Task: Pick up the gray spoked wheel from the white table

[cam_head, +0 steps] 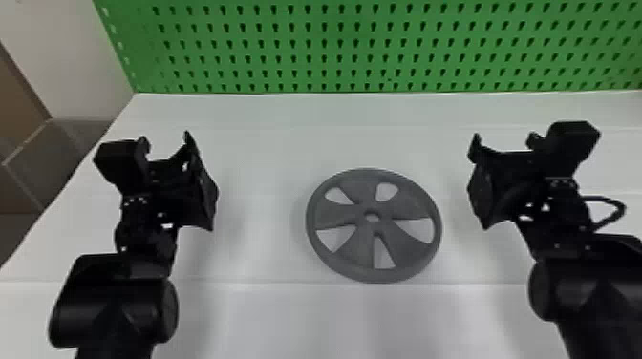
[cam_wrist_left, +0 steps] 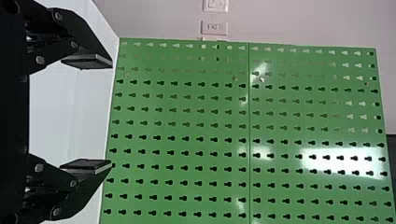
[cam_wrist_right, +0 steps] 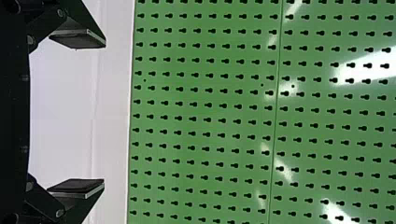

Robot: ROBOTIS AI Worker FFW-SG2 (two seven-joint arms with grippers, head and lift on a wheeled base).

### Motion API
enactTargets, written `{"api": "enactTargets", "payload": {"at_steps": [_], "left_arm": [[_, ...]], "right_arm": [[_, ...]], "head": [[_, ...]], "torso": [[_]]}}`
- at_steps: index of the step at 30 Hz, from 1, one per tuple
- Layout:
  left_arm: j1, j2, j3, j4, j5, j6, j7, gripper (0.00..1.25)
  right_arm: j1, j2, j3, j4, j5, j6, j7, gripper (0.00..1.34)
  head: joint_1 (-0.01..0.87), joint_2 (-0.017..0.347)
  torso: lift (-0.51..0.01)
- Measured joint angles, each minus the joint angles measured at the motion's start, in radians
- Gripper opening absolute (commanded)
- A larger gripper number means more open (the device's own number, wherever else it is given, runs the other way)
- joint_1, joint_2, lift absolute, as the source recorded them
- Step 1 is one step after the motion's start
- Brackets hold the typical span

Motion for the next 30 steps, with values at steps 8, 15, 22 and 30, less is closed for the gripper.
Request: {"api": "enactTargets", "payload": {"at_steps": [8, 15, 22, 30], "left_arm": [[0.002, 0.000, -0.003, 0.000, 0.000, 0.000, 0.002, 0.76], [0.006, 0.000, -0.001, 0.000, 0.000, 0.000, 0.003, 0.76], [0.010, -0.001, -0.002, 0.000, 0.003, 0.000, 0.006, 0.76], [0.010, -0.001, -0.008, 0.000, 0.006, 0.000, 0.008, 0.76]], "right_arm": [[-0.003, 0.005, 0.000, 0.000, 0.004, 0.001, 0.000, 1.11], [-0.005, 0.007, 0.003, 0.000, 0.005, 0.001, 0.000, 1.11], [-0.009, 0.008, 0.007, 0.000, 0.007, 0.001, 0.000, 1.11], [-0.007, 0.008, 0.007, 0.000, 0.006, 0.001, 0.000, 1.11]], "head": [[0.779, 0.074], [0.779, 0.074], [0.779, 0.074], [0.779, 0.074]], "torso": [[-0.079], [-0.079], [-0.079], [-0.079]]}}
